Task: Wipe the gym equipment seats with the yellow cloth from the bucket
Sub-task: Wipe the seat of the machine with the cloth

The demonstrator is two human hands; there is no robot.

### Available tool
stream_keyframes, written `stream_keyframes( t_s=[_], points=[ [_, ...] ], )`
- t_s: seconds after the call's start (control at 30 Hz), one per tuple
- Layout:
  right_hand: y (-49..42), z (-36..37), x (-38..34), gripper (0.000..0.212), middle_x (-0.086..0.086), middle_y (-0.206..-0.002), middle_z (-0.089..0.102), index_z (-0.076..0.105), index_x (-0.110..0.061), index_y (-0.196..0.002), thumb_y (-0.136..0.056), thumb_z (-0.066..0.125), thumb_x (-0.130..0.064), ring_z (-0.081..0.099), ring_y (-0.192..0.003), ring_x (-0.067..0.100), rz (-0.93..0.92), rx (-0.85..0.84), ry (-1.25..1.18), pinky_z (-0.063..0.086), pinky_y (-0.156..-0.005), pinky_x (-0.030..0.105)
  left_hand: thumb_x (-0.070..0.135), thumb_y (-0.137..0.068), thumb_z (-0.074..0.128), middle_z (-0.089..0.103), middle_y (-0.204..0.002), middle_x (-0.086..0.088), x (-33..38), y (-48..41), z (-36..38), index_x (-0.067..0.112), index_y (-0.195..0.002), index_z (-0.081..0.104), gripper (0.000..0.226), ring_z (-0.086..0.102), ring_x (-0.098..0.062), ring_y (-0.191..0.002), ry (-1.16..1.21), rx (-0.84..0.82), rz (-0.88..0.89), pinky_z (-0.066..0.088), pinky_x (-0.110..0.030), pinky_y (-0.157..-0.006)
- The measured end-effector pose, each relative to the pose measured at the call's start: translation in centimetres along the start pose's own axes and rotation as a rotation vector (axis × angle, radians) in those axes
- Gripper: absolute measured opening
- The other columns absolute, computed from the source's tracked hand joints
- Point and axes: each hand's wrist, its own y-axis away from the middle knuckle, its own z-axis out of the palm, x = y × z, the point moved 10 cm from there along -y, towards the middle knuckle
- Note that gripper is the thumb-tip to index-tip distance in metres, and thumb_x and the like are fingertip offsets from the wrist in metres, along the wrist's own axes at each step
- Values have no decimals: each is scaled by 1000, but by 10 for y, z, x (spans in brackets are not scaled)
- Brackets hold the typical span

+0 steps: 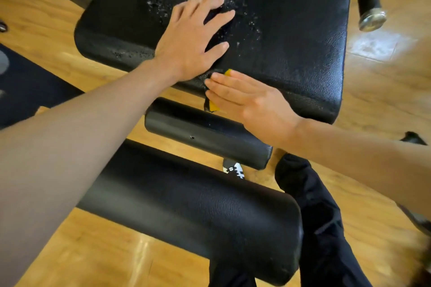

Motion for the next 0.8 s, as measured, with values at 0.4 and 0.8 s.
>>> stream_keyframes(
  t_s=[0.4,0.8],
  points=[
    [125,-47,31,36,7,-149,51,56,-2,-139,-107,41,-1,46,-140,24,-151,-189,-13,41,-113,46,50,-99,39,41,-157,-6,-3,-1,1,23,-153,44,60,38,-32,-142,-6,72,-11,26,-49,-116],
    [44,-23,13,42,10,-154,44,47,-4,-147,-105,44,2,37,-146,26,-61,-44,28,36,-118,45,47,-98,43,44,-156,-6,0,1,-3,22,-151,47,58,41,-31,-139,1,77,-14,30,-48,-113]
  ],
)
